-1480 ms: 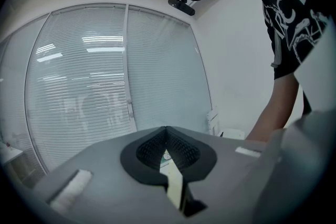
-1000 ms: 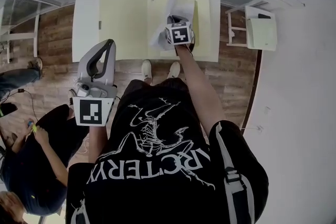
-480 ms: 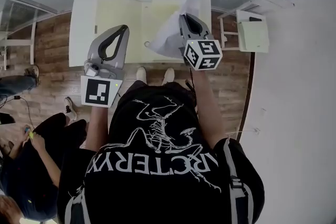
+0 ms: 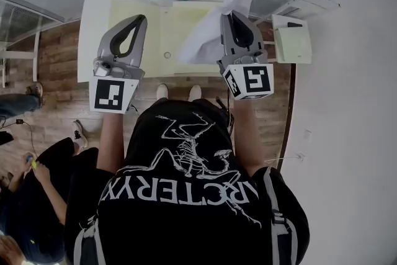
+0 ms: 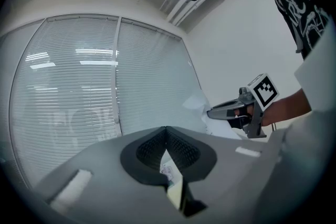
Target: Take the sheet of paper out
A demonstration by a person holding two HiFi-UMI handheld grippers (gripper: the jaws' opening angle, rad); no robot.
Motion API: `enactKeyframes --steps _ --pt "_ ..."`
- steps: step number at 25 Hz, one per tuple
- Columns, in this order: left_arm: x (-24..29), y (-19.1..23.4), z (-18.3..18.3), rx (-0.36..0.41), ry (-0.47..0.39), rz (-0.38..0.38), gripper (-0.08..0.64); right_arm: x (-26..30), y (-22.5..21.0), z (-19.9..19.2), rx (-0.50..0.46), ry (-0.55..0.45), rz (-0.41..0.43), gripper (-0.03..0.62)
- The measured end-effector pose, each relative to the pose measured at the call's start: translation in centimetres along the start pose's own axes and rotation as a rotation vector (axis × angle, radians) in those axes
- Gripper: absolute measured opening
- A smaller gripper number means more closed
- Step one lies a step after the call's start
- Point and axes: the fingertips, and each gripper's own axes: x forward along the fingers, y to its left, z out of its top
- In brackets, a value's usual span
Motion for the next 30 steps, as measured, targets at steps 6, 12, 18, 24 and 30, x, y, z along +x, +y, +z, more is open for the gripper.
enactKeyframes --steps 6,12,18,24,30 --pt "0.0 1.4 -0.3 -0.007 -0.012 0.027 0.011 -0.2 0.2 1.0 -0.024 -0.006 -0.001 0.014" --pt "0.1 1.9 0.0 0.002 -0.022 0.033 0.011 -0.2 0.0 1.6 -0.026 -0.016 -0.003 0.014" --pt "0.3 1.6 0.3 0.006 -0.038 0.028 0.011 -0.2 0.1 1.7 -0.043 -0.022 -0.008 0.014" --pt "0.5 1.3 0.4 0.009 -0.024 0.024 0.011 -0.4 0.1 2.3 -0.045 -0.036 -0.005 0.012" --pt "0.5 1.3 0.4 0.015 -0.025 0.021 0.011 -0.4 0.3 2.3 -0.041 -0.040 0.000 0.012"
